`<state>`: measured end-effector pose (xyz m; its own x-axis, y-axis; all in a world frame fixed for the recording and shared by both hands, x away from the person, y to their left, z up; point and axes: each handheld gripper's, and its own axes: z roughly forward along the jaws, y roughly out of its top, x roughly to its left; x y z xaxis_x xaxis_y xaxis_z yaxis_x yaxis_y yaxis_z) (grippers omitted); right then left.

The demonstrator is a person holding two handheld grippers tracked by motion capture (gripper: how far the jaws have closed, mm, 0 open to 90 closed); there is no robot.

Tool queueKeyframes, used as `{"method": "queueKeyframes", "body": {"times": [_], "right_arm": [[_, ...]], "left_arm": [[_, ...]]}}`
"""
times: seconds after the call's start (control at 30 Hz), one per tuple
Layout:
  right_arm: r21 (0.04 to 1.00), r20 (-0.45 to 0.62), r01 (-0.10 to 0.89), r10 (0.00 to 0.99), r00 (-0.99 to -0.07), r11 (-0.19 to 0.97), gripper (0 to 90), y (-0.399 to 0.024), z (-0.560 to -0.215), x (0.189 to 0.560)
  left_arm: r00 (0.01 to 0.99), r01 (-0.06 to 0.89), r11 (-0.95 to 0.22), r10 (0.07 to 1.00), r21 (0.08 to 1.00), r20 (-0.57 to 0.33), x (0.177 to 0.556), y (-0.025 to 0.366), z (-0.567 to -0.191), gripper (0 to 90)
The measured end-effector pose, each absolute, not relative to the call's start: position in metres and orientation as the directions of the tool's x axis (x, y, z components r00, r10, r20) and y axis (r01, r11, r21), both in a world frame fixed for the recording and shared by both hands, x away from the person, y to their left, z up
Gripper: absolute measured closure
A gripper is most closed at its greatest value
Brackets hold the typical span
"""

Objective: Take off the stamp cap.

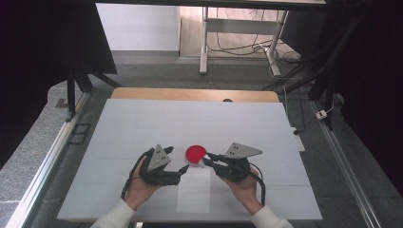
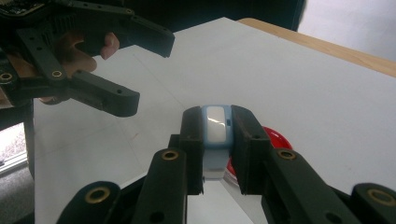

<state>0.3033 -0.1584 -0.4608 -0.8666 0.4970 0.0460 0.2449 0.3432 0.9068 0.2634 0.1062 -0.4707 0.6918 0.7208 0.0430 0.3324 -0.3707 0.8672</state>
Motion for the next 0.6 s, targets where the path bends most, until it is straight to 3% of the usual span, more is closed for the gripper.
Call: {"method": "queueKeyframes", "body": {"times": [0.6], "right_arm": [[0.914, 0.076, 0.263, 0.508, -0.858, 0.307, 74.7, -0.156, -0.462, 0.305]], "left_arm": [[0.726, 0.328, -0.436, 0.684, 0.838, 0.071, 0.269, 0.077, -0.482, 19.8]]}}
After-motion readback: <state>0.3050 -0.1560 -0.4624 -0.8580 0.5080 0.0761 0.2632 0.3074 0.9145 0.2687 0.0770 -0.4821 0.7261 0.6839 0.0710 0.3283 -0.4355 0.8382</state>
